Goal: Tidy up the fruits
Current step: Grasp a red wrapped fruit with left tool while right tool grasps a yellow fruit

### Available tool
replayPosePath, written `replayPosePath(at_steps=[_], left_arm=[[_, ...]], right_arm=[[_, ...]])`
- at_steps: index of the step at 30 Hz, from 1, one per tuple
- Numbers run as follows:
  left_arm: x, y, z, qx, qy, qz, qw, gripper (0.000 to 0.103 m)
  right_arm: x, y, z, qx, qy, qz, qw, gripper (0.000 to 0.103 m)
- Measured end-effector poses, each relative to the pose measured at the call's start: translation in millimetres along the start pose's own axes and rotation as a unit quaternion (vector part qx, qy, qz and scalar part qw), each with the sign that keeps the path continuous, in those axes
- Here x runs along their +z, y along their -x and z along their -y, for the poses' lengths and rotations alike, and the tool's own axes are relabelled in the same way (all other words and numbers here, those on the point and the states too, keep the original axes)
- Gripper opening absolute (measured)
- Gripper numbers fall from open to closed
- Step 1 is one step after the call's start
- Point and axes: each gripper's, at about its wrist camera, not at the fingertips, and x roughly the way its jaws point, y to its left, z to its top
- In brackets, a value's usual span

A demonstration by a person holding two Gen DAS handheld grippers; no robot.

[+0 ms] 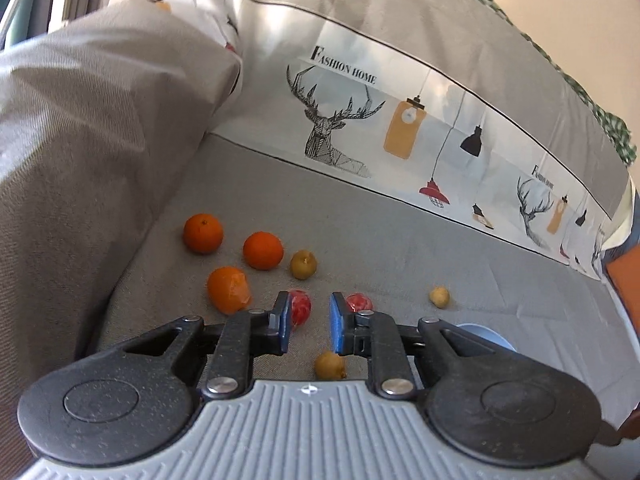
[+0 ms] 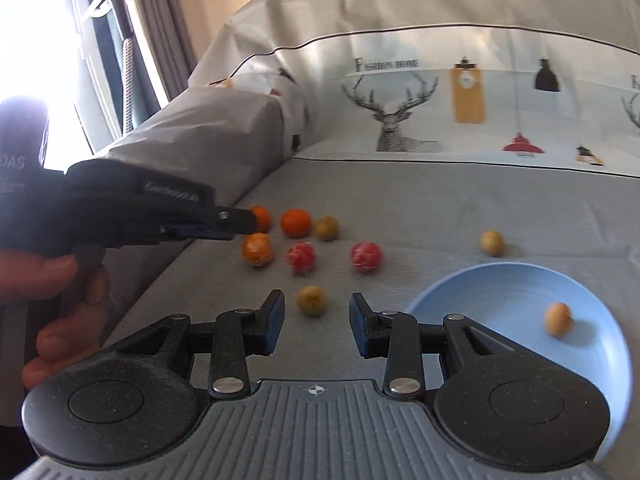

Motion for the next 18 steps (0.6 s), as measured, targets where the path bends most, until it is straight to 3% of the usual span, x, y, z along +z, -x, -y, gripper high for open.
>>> replayPosePath(at_steps=[9,18], left_arm=[[2.0,-38.2,0.3,0.008,0.004,-0.02,0.9998,0.032],[2.6,-75.5,-2.2,0.019,-0.005,-0.052,0.9985,0.034]], right_arm=[[8.4,-42.4,-4.2,0.014,-0.014,-0.011,1.0,0.038],[10.8,-87.7,-3.9,0.005,-0.017,-0.057,0.998,0.038]])
